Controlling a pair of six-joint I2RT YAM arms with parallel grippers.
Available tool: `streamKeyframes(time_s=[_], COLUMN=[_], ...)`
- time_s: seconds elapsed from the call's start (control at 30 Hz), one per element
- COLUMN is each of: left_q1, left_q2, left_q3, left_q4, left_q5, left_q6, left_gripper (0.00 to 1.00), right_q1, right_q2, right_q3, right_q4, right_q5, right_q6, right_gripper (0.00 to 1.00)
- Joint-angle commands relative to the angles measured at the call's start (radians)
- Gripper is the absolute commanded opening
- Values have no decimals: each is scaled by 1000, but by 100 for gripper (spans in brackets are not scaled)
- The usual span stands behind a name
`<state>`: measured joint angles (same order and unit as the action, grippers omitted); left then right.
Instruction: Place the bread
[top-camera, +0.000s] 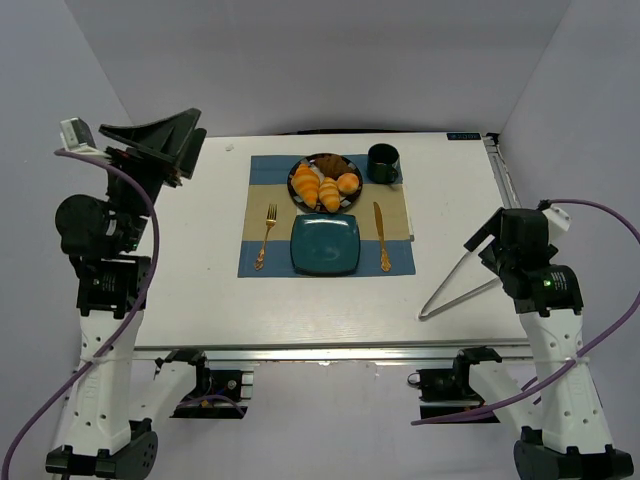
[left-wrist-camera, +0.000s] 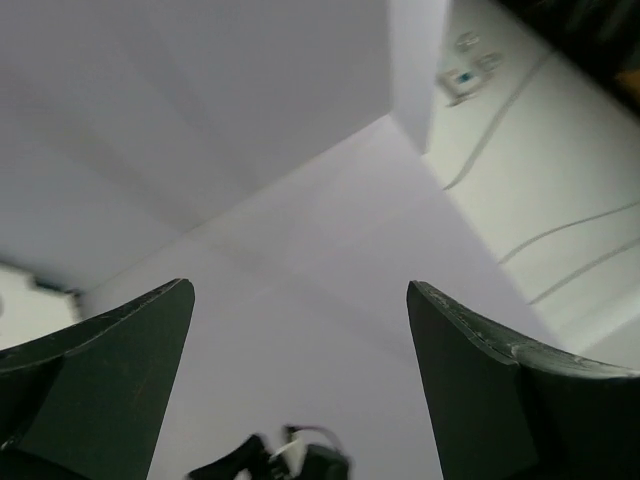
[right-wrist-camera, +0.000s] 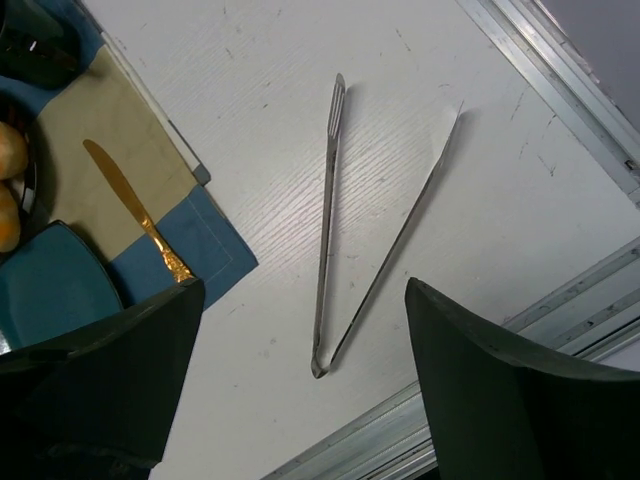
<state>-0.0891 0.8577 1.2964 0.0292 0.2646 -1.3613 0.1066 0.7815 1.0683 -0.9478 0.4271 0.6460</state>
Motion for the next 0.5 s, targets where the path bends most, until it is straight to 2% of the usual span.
streamKeyframes(time_s=[0.0, 0.07, 0.13, 0.2, 0.23, 0.27, 0.3, 0.33, 0.37, 0.47], left_q1=[-3, -3, -3, -3, -3, -3, -3, -3, -3, -3], left_q2=[27, 46, 47, 44, 35, 29, 11, 10, -14, -52], left_q3=[-16, -9, -23, -34, -39, -45, -58, -68, -80, -131], left_q4=[-223, -334, -452, -561, -589, -618, -668, -684, -696, -687], left_q5=[50, 27, -7, -88, -120, -199, -246, -302, -374, -444], left_q6=[196, 366, 471, 614, 661, 739, 796, 797, 841, 901], left_gripper=[98, 98, 98, 98, 98, 98, 98, 98, 98, 98], right_q1=[-1, -1, -2, -1, -2, -2, -2, -1, -2, -1], right_q2=[-1, -13, -24, -47, -60, -70, -82, -90, -97, -149], right_q3=[9, 1, -17, -47, -88, -109, -158, -181, -201, -295], right_q4=[-16, -25, -42, -54, -58, -68, -68, -69, -71, -49], right_q5=[62, 73, 70, 38, 15, 4, -17, -27, -36, -68], right_q6=[-25, -42, -46, -45, -25, -13, 15, 15, 45, 92], right_gripper=[86, 80, 61, 51, 52, 59, 82, 88, 89, 89])
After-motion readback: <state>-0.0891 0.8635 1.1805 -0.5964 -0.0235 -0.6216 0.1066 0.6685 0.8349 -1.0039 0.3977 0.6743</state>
